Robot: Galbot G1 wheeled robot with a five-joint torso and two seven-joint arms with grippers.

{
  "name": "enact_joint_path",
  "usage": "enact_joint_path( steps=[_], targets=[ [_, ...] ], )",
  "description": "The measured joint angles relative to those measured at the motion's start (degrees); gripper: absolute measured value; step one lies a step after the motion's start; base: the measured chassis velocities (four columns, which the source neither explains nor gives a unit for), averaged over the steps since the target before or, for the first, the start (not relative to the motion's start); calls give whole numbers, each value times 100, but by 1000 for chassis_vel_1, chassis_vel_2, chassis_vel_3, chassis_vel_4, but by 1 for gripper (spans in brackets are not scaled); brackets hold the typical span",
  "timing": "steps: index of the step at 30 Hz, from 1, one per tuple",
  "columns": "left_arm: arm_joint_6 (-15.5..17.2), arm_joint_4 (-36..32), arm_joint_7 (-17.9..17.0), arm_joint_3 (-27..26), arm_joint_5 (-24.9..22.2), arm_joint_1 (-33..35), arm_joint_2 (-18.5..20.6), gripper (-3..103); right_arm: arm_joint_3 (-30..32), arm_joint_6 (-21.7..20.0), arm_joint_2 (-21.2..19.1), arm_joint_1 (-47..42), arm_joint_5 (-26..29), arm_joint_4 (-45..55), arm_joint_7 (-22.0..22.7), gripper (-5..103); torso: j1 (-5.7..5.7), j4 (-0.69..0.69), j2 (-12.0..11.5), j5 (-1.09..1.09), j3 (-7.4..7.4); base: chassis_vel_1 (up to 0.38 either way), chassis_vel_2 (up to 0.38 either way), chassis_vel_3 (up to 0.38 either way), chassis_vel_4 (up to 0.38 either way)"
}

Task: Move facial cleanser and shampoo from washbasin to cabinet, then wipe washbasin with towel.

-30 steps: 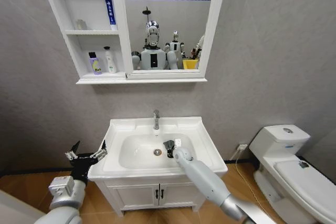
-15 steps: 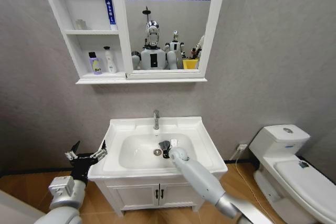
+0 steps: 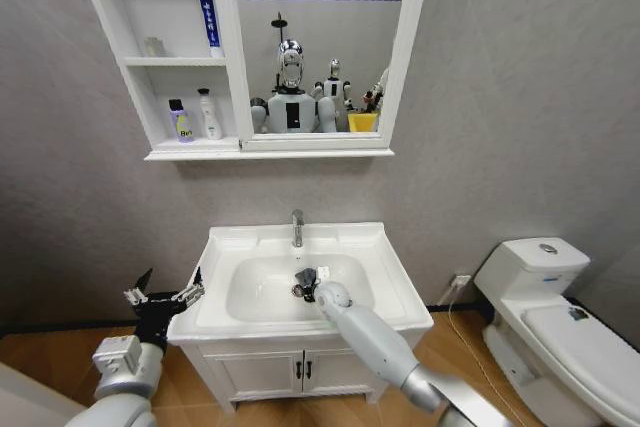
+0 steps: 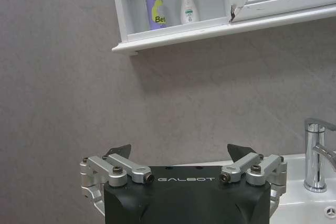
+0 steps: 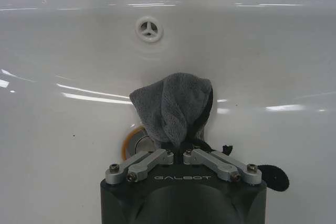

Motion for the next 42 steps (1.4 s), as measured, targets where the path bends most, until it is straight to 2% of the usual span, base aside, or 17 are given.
enact_joint_path(
  steps=[25,32,38,42],
  targets=[
    [0,0,0,0,0,0,0,100,-231,30,435,126,-94,-110,-4,3,1,1,0,1,0,0,0,0,0],
    [0,0,0,0,0,0,0,100,-147,19,231,11,-100,6,44,3,1,0,1,1,0,0,0,0,0],
    [0,0,0,0,0,0,0,100,-58,-83,-173,-141,70,485,228,3,1,0,1,1,0,0,0,0,0],
    [0,0,0,0,0,0,0,100,5,-101,-296,-182,123,601,275,3,1,0,1,1,0,0,0,0,0]
  ],
)
